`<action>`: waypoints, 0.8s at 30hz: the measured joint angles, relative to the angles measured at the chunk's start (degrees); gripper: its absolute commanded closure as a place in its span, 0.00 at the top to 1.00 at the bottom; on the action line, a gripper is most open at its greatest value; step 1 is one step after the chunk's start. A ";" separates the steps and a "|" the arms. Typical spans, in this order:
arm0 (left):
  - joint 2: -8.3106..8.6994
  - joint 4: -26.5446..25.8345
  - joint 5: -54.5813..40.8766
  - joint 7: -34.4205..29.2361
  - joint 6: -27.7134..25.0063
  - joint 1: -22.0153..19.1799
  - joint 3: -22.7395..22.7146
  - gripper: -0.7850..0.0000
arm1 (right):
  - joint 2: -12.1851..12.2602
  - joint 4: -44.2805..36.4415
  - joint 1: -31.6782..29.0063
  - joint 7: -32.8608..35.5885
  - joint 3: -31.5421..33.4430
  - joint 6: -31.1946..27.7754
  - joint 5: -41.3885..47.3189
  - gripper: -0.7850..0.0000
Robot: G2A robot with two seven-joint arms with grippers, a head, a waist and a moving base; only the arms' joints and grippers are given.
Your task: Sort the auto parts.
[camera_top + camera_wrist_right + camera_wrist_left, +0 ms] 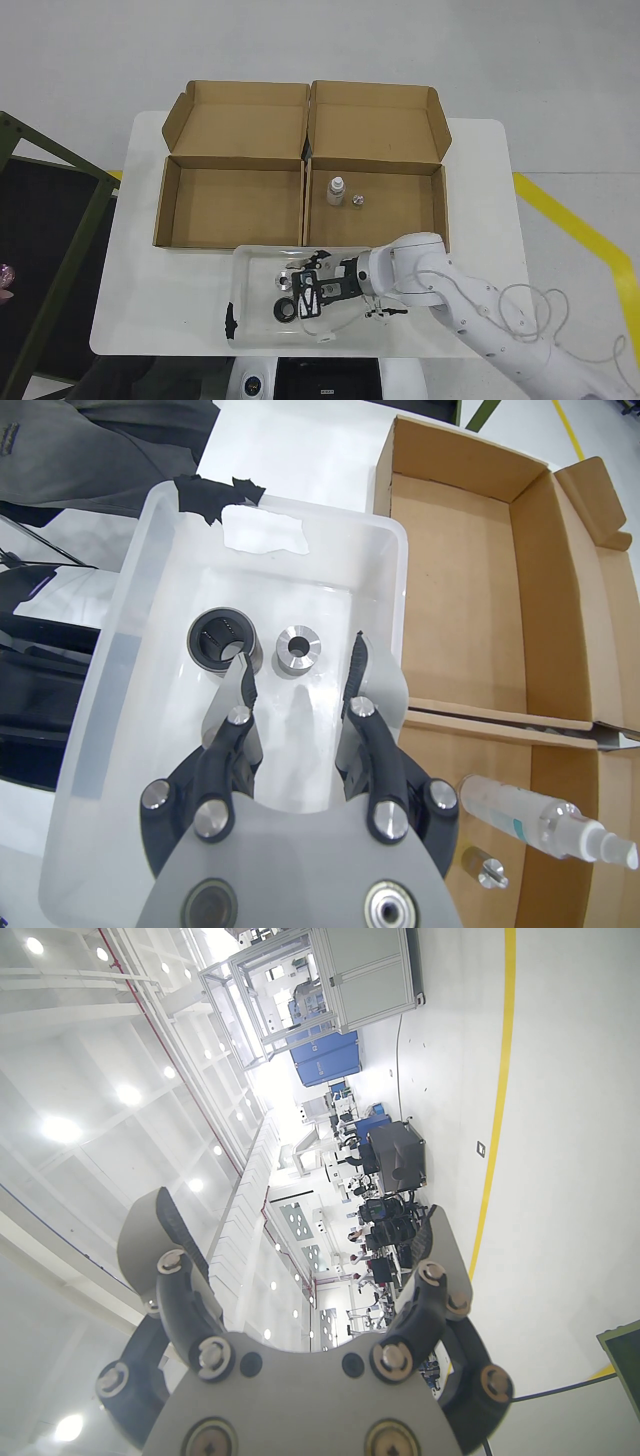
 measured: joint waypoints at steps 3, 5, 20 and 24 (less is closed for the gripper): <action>0.00 0.00 0.00 0.00 0.00 0.00 0.00 1.00 | -0.64 1.53 1.10 -0.42 -1.59 0.29 -0.55 0.45; 0.00 0.00 0.00 0.00 0.00 0.00 0.00 1.00 | -1.08 2.58 1.79 -0.75 -2.57 0.56 -0.82 0.47; 0.00 0.00 0.00 0.00 0.00 0.00 0.00 1.00 | -3.64 8.57 5.83 -1.65 -7.10 0.68 -2.50 0.47; 0.00 0.00 0.00 0.00 0.00 0.00 0.00 1.00 | -4.21 10.12 6.35 -2.07 -7.89 1.06 -2.98 0.47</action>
